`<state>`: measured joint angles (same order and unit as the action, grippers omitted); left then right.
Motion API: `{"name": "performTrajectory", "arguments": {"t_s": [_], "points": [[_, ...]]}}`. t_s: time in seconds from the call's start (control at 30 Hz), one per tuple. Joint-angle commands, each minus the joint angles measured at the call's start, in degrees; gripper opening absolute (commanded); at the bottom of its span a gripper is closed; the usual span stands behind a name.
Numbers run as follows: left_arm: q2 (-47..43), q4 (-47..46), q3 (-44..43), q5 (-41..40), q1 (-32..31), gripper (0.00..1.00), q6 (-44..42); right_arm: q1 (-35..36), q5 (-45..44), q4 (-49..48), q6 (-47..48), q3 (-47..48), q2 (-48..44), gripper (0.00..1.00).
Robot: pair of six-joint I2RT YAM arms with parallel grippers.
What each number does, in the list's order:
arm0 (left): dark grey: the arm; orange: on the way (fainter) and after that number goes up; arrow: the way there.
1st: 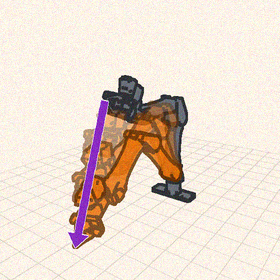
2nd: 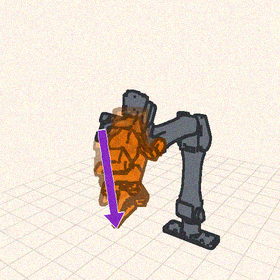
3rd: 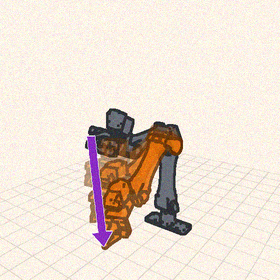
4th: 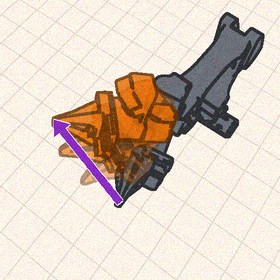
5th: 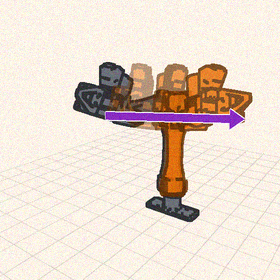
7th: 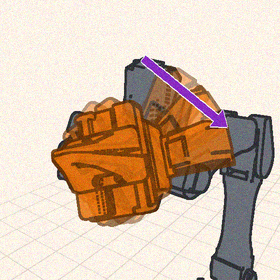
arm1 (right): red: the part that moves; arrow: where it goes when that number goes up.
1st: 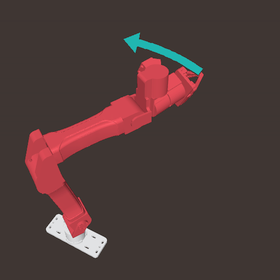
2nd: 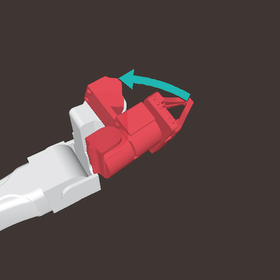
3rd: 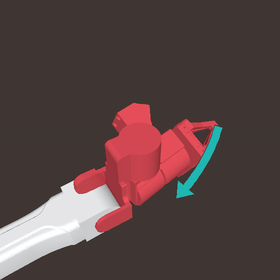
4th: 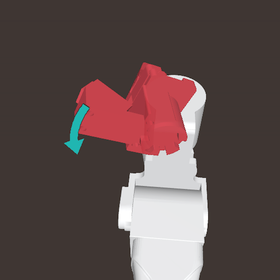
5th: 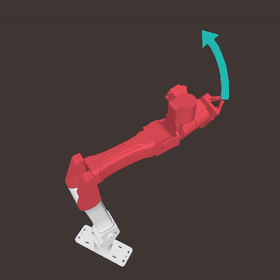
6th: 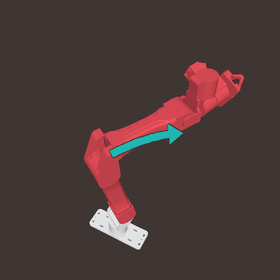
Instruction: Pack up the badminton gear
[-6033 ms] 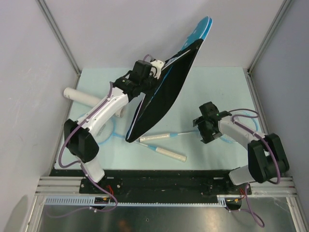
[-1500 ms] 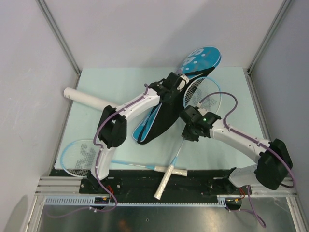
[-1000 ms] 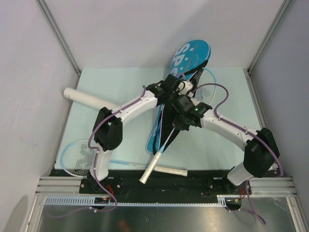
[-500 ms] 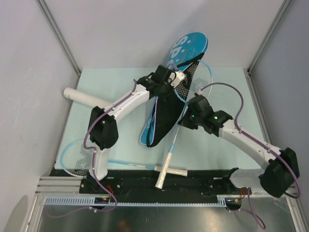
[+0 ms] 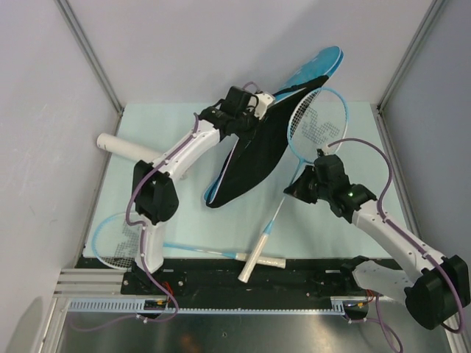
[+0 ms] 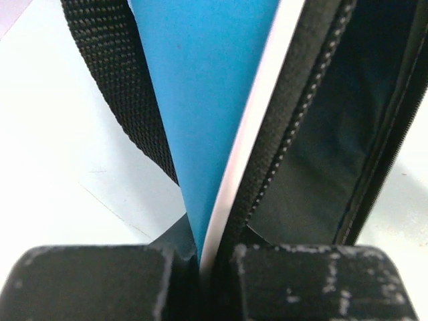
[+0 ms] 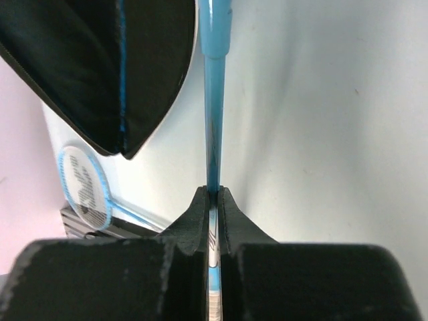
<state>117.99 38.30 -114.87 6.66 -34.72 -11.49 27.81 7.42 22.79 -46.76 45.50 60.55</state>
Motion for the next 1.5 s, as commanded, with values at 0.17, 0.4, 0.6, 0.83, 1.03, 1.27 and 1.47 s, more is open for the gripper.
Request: {"name": "performTrajectory", "arguments": {"t_s": [0.17, 0.4, 0.6, 0.83, 1.03, 1.27, 1.47], "points": [[1.1, -2.6, -5.5, -10.9, -2.5, 0.00, -2.3, 9.6, -11.6, 13.4, -9.7, 9.5, 7.6, 0.00], [0.5, -2.6, -2.0, -13.0, -6.8, 0.00, -10.2, 13.6, -14.3, 16.5, -14.1, 17.9, 17.8, 0.00], [-0.5, -2.6, 1.8, -1.9, -7.4, 0.00, -13.3, 11.3, -15.8, 7.0, -11.5, 22.5, 21.8, 0.00], [1.0, -2.6, 4.2, 3.3, -7.2, 0.00, -17.2, 10.6, -18.7, -10.5, -5.3, 19.5, 25.6, 0.00], [1.6, -3.4, 5.9, 5.8, -6.8, 0.00, -17.3, 6.0, -15.8, -24.3, 0.0, 11.8, 28.0, 0.03], [1.7, -3.9, 4.8, 6.7, -6.0, 0.00, -16.5, 1.9, -6.4, -43.5, 4.5, 1.1, 29.4, 0.29], [1.6, -4.0, 4.6, 7.3, -5.8, 0.00, -15.8, 1.1, -4.3, -56.0, 2.8, -2.3, 34.3, 0.40]]}}
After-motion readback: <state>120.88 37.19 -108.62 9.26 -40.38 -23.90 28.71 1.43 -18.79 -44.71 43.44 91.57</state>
